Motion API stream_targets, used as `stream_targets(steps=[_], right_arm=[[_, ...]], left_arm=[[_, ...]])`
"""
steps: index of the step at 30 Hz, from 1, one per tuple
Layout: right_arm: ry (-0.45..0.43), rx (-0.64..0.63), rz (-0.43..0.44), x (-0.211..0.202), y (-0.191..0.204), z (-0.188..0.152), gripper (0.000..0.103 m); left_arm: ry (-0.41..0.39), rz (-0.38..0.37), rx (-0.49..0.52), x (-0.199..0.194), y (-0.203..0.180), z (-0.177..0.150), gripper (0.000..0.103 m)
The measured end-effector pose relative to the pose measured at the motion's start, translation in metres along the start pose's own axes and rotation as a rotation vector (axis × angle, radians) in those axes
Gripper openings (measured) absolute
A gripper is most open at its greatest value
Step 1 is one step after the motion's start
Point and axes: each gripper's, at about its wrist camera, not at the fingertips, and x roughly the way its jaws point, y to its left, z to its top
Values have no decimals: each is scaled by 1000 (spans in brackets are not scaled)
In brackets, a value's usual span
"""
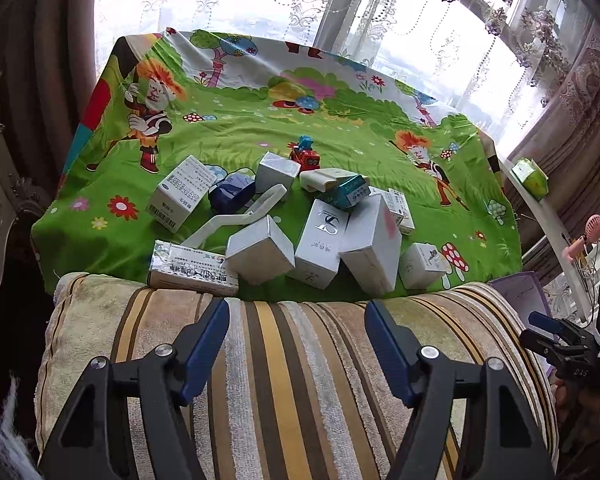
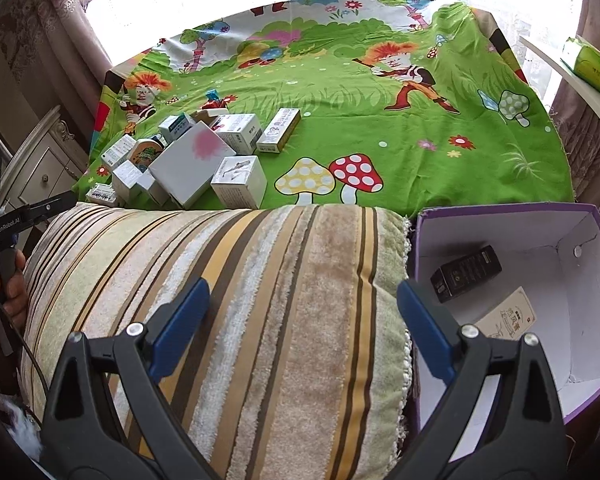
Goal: Organize rigid objects
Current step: 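Move both open tools back to the pile of boxes, then grasp the white JIYIN MUSIC box with the right tool while the left grasps a small white box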
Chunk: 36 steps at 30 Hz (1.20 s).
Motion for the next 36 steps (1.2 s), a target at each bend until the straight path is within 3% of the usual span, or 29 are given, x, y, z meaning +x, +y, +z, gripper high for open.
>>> stream_targets(steps=[11, 21, 36], right_arm=[[55, -60, 37, 28, 27, 29, 96], [76, -106, 36, 61, 55, 58, 96], [148, -61, 39, 102, 63, 86, 86]], left_arm=[[77, -25, -43, 27, 18, 26, 65], [172, -87, -185, 67, 49, 54, 65], [268, -38, -136, 101, 48, 67, 65]])
